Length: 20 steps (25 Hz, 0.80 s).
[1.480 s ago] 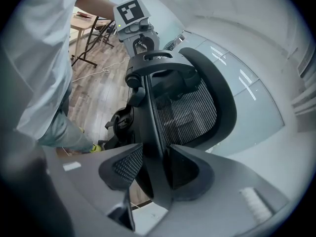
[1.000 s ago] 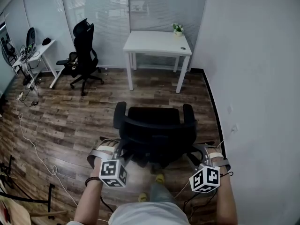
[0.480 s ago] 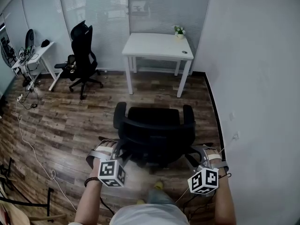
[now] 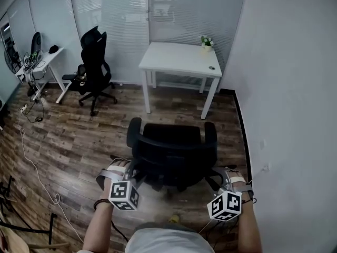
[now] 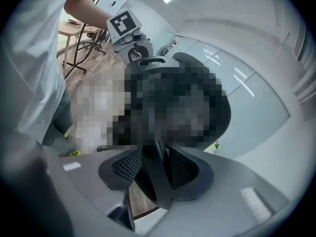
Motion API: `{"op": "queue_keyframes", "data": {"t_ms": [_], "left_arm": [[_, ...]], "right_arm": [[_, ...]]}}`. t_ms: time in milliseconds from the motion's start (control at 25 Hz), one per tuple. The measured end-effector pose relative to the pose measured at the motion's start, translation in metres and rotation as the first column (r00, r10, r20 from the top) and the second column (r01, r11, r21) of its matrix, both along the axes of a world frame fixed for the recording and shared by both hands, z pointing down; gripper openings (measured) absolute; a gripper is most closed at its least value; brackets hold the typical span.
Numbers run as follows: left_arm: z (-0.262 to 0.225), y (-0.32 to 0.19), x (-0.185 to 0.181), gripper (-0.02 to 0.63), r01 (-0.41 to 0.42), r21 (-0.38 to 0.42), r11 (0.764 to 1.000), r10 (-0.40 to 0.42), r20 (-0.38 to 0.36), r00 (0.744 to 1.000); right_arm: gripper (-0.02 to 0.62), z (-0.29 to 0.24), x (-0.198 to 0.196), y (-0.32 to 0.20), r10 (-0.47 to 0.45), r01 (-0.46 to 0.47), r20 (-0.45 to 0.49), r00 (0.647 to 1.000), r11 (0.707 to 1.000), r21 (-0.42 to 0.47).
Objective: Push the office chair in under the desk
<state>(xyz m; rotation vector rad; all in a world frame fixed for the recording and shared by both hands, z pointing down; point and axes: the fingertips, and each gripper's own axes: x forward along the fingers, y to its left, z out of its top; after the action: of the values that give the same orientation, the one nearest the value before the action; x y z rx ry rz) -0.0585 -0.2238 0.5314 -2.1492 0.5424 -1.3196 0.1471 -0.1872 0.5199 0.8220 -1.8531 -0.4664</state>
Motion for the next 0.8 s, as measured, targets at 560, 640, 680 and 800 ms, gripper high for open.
{"op": "queue_keyframes", "data": {"t_ms": [560, 640, 680, 800], "left_arm": [[0.004, -0.102, -0.008, 0.196, -0.036, 0.028, 0.999, 0.036, -0.008, 0.999], [0.004, -0.125, -0.009, 0.196, -0.042, 0.03, 0.999, 0.042, -0.011, 0.999], [0.004, -0.138, -0.009, 0.198, -0.046, 0.033, 0.998, 0.046, -0.013, 0.999], [0.003, -0.176, -0.01, 0.198, -0.057, 0.034, 0.998, 0.058, -0.017, 0.998]], "right_arm": [[0.164, 0.005, -0.009, -0.095, 0.016, -0.016, 0.022, 1.0, 1.0, 0.023], [0.166, 0.005, -0.011, -0.116, 0.026, -0.026, 0.024, 0.999, 0.999, 0.031], [0.166, 0.004, -0.011, -0.128, 0.033, -0.034, 0.022, 0.999, 0.999, 0.031], [0.166, 0.003, -0.012, -0.164, 0.05, -0.05, 0.017, 0.999, 0.998, 0.027]]}}
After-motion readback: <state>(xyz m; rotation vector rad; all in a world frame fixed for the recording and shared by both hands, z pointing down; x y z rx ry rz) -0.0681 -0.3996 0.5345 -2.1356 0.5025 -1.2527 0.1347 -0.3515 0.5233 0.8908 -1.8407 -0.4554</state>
